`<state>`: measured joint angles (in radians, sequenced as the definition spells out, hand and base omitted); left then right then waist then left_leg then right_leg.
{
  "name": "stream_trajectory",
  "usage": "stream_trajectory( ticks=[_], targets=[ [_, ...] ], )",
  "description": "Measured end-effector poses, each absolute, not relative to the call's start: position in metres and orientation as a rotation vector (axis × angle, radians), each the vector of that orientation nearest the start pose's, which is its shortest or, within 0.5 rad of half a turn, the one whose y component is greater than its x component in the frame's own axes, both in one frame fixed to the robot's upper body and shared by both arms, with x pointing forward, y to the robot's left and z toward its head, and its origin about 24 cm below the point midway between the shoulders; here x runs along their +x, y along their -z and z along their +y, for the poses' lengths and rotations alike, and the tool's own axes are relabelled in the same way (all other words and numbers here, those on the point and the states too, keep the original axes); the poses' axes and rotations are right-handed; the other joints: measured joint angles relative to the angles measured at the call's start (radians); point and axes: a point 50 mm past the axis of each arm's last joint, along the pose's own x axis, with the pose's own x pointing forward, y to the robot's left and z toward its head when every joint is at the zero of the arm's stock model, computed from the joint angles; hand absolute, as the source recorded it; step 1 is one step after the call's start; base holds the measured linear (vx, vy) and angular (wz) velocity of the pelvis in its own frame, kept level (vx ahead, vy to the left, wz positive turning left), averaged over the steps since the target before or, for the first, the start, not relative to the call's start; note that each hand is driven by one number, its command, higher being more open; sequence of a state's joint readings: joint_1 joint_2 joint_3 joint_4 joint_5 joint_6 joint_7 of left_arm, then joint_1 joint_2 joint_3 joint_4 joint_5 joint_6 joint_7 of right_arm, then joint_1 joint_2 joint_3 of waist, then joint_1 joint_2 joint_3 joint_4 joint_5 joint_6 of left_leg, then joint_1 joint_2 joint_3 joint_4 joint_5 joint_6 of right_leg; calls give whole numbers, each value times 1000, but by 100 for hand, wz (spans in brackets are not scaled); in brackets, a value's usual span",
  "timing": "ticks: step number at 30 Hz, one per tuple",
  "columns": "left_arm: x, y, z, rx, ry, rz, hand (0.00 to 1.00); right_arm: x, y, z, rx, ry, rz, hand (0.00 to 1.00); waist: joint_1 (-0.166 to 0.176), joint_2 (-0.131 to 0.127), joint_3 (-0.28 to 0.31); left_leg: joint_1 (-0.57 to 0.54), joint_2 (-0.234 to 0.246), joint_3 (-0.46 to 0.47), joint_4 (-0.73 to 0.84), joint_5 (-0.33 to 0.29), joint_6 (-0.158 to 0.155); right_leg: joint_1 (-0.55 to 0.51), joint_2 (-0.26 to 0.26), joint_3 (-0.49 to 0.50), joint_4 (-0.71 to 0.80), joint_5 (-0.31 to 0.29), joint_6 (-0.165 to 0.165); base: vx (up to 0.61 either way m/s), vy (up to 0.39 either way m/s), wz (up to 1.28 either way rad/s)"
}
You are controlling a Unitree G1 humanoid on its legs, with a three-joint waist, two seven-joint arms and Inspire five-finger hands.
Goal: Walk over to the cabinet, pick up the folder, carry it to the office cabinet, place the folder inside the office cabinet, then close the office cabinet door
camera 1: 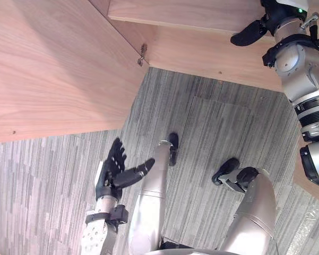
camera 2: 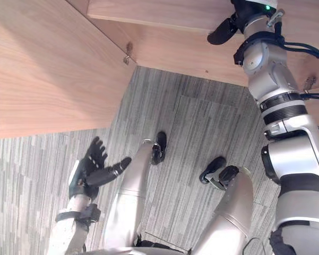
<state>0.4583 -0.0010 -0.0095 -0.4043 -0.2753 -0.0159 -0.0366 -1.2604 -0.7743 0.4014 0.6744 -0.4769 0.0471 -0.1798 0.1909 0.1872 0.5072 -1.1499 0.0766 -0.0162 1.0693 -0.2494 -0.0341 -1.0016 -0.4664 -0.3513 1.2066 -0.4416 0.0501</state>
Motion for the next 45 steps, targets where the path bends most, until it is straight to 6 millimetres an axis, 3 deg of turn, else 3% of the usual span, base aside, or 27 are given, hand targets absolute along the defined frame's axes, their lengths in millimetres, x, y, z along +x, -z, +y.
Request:
stream_trajectory(
  ticks=[4, 11, 14, 18, 21, 23, 27, 28, 29, 32, 35, 37, 39, 42, 44, 45],
  targets=[
    [165, -45, 169, -257, -65, 24, 100, 378, -338, -223, -1335, 436, -573, 100, 0, 2, 0, 0, 3, 3, 0, 1, 3, 1, 5, 1, -9, 7, -6, 10, 22, -4],
    [162, -39, 174, -243, -66, 62, 100, 370, -300, -199, -1392, 392, -619, 100, -12, 1, 1, 83, 39, 33, -46, -8, 5, 58, 47, 15, -76, 33, -12, 23, 0, -19],
    [162, -36, 177, -235, -47, 81, 100, 347, -299, -183, -1206, 457, -772, 100, -36, 0, 1, 120, 45, 42, -59, -18, 7, 93, 54, 15, -101, 39, -10, 41, 17, -12],
    [161, -32, 182, -188, 3, 115, 100, 306, -327, -169, -884, 695, -1064, 100, -42, 1, 1, 191, 56, 66, -70, -35, 21, 154, 63, 26, -129, 44, -4, 64, 32, -14],
    [160, -32, 186, -154, 19, 125, 100, 296, -322, -166, -833, 752, -1118, 100, -42, 1, -1, 255, 61, 79, -77, -52, 23, 216, 65, 25, -147, 44, -3, 38, 29, -9],
    [160, -32, 189, -123, 39, 132, 100, 298, -301, -162, -896, 731, -1092, 100, -45, 1, -3, 297, 62, 89, -83, -61, 28, 254, 65, 29, -158, 44, 2, 22, 40, -9],
    [153, -25, 192, -103, 103, 187, 100, 315, -236, -146, -996, 534, -904, 100, -71, -1, -5, 370, 64, 101, -101, -69, 30, 322, 70, 32, -185, 48, 14, 10, 30, -8],
    [149, -20, 188, -114, 137, 219, 100, 321, -207, -140, -1038, 441, -809, 100, -75, -2, -7, 400, 69, 110, -114, -69, 31, 347, 78, 36, -204, 55, 19, 12, 19, -15],
    [147, -17, 186, -121, 152, 234, 100, 323, -195, -136, -1047, 402, -768, 100, -75, -2, -9, 412, 73, 113, -121, -69, 31, 359, 84, 37, -216, 60, 19, 33, 33, -22],
    [134, 0, 173, -197, 220, 336, 100, 325, -128, -124, -1079, 212, -538, 100, -78, -19, -19, 507, 96, 145, -179, -69, 31, 435, 121, 48, -296, 92, 25, 55, 37, -34],
    [116, 13, 159, -285, 273, 438, 100, 311, -61, -109, -1076, 33, -311, 100, -100, -50, -54, 621, 119, 194, -283, -48, 32, 526, 171, 61, -431, 152, 32, 87, 39, -46],
    [110, 18, 157, -316, 277, 472, 100, 300, -33, -106, -1070, -35, -203, 100, -105, -67, -90, 668, 128, 215, -344, -30, 29, 565, 196, 66, -508, 185, 33, 109, 31, -38],
    [106, 27, 161, -347, 244, 509, 100, 287, 1, -103, -1006, -113, -49, 100, -117, -100, -128, 743, 132, 248, -439, 3, 18, 622, 225, 76, -609, 229, 30, 118, -5, -38],
    [98, 52, 172, -329, 164, 612, 100, 259, 53, -109, -915, -200, 221, 100, -141, -129, -201, 836, 132, 276, -584, 59, 0, 710, 271, 76, -776, 299, 24, 105, -48, -23],
    [98, 59, 176, -315, 133, 644, 100, 234, 86, -124, -839, -199, 434, 100, -144, -139, -242, 907, 130, 301, -687, 103, -12, 779, 303, 78, -904, 357, 24, 111, -39, -25],
    [96, 61, 176, -315, 126, 654, 100, 226, 94, -129, -818, -196, 489, 100, -145, -139, -258, 924, 128, 309, -718, 115, -14, 795, 311, 80, -941, 375, 23, 114, -24, -25]
  ],
)
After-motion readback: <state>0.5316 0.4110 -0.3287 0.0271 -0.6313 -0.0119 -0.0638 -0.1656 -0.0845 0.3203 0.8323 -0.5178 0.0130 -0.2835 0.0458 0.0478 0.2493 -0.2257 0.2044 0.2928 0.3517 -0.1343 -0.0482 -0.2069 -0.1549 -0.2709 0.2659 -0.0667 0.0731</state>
